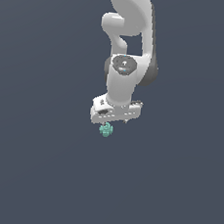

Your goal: Pick up the object and move it to a goal position.

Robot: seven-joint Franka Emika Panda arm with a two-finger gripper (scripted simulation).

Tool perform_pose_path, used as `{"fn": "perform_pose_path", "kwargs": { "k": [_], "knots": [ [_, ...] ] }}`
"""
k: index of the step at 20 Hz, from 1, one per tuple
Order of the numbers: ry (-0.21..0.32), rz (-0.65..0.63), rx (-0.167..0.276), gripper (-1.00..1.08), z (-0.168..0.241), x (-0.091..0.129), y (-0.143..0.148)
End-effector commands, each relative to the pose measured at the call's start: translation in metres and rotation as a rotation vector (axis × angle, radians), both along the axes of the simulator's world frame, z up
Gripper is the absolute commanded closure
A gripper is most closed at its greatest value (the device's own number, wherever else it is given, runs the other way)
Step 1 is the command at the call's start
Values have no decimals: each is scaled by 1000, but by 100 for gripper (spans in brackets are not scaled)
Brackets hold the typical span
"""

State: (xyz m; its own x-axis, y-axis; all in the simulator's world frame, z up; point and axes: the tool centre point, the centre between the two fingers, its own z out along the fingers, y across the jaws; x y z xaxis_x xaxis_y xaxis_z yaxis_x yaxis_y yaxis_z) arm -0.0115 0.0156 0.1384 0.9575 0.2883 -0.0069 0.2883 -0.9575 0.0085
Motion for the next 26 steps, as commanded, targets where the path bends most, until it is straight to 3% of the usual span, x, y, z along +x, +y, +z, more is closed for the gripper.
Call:
{"fn": "perform_pose_path", "kwargs": {
  "k": [1,15,26],
  "knots": [
    [0,59,1,-92,-6,-3,-5],
    [0,382,7,-92,-37,-18,-27],
    [-1,500,11,-92,-47,-24,-35]
  ]
}}
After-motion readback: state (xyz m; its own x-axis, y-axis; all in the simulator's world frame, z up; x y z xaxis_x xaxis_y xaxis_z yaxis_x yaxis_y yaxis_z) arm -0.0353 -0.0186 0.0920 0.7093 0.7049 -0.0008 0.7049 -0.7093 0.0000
